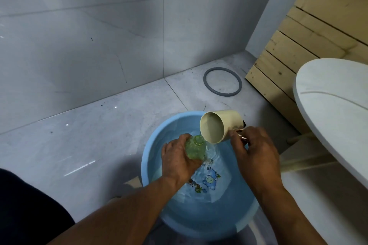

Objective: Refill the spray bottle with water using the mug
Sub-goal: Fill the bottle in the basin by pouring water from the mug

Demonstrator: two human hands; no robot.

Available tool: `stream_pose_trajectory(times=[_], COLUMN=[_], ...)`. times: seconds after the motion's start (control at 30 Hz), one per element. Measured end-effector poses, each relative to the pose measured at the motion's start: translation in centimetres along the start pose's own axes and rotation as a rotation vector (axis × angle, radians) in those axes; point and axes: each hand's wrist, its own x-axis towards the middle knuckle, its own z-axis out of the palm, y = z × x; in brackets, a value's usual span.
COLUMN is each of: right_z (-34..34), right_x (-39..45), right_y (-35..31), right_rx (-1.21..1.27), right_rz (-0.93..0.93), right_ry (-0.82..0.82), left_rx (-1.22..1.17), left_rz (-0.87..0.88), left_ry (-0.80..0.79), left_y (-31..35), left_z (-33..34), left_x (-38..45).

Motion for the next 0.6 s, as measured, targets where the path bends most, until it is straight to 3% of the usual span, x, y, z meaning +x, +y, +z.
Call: stream_pose_trajectory(times=[0.6], right_z=[0.01], right_x=[-0.08], right_y=[-0.31], right_rx=[-0.099], right_rz=[-0.083], right_ry=[0.013], left_rx=[-0.01], left_rz=[-0.001], left_ry=[0.006], left_y=[-0.24], left_z=[0.36], left_x=[0.22])
